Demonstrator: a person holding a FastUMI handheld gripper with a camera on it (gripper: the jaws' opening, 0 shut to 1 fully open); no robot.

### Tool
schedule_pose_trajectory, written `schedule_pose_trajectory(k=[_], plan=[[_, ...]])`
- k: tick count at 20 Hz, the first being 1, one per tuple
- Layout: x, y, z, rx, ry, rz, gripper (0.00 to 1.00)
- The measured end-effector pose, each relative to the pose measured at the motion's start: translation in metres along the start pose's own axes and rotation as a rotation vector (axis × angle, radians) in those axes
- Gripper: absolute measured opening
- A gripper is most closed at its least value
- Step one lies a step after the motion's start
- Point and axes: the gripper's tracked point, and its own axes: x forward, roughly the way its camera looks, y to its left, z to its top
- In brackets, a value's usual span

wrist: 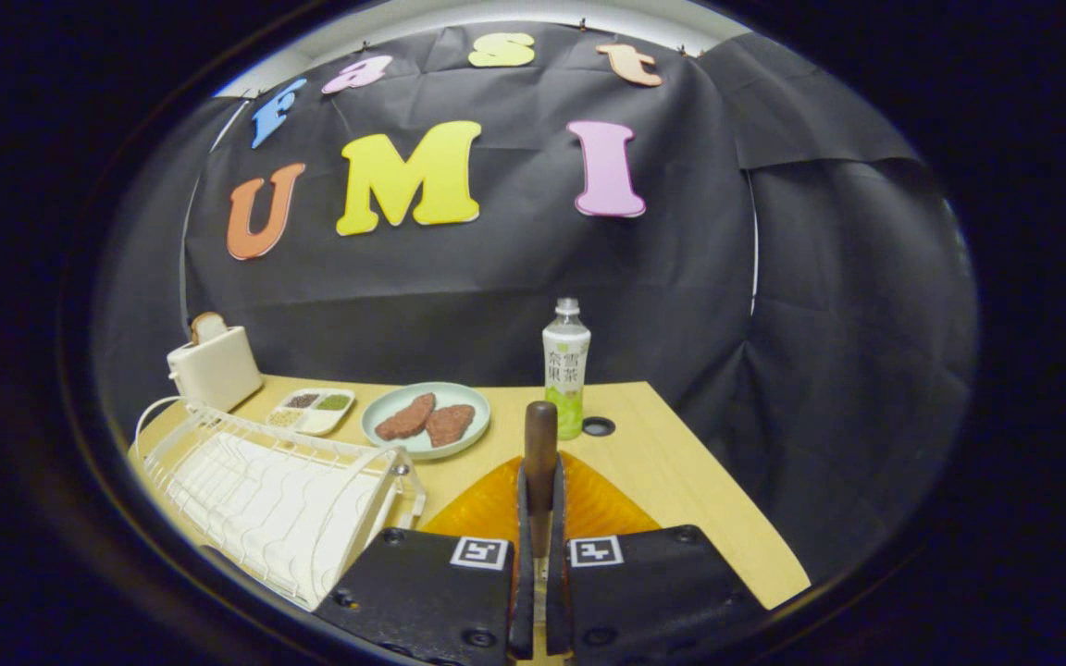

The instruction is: Take the plate from the dish rack, then take the spoon from the basket and place it into the plate.

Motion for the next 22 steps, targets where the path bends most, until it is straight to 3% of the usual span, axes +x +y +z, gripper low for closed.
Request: schedule_pose_trajectory(k=[6, 11, 18, 22], plan=[[-0.078, 0.019, 0.059, -0.082, -0.194, -0.025, 0.11], [-0.158, 0.045, 0.079, -0.128, -0.296, -0.022, 0.11], [-0.239, 0.091, 0.040, -0.059, -0.328, 0.067, 0.11], [-0.261, 0.123, -0.010, -0.018, -0.325, 0.120, 0.12]])
